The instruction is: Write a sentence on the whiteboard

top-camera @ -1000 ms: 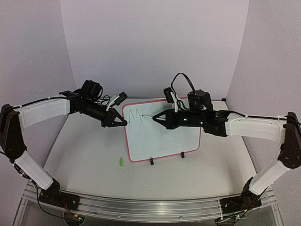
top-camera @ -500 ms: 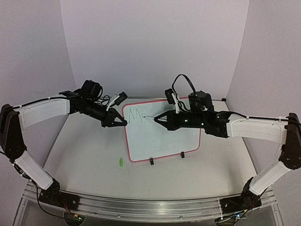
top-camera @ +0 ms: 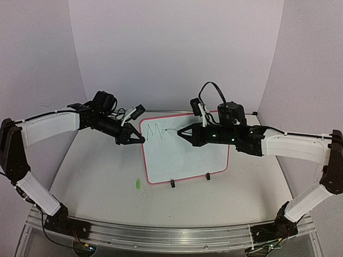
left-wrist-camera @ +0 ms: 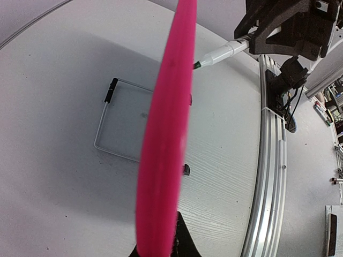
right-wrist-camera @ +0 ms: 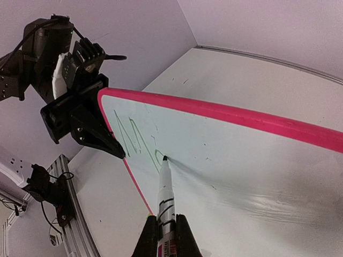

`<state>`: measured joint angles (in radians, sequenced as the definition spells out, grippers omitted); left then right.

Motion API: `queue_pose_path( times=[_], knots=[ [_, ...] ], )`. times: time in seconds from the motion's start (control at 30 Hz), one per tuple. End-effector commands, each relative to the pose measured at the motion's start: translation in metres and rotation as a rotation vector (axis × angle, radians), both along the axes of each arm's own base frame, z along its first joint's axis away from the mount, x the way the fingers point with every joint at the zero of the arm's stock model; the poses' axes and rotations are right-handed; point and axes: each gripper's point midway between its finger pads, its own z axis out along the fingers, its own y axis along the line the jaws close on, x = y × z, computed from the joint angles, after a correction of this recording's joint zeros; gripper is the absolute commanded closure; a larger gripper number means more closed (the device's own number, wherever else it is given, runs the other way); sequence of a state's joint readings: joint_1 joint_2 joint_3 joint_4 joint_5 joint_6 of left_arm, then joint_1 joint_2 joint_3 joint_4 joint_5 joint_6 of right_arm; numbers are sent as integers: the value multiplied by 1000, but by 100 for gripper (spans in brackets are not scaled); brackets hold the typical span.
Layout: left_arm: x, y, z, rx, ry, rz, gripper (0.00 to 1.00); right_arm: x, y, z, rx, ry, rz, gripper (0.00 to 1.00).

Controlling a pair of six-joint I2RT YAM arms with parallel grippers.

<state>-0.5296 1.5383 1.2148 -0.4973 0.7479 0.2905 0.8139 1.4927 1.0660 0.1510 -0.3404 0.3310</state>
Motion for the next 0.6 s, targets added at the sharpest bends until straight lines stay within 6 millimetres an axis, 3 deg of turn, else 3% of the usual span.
queue_pose_path(
  times=[0.0,0.2,0.57],
  knots=[
    [7,8,-3,39,-61,24,100,-14,-4,38,68,-69,52,100],
    [7,8,-3,40,-61,24,100,-13,-10,45,78,-79,23,100],
    [7,8,-3,40,-59,24,100,3,-1,27,40,-59,-7,100]
  ],
)
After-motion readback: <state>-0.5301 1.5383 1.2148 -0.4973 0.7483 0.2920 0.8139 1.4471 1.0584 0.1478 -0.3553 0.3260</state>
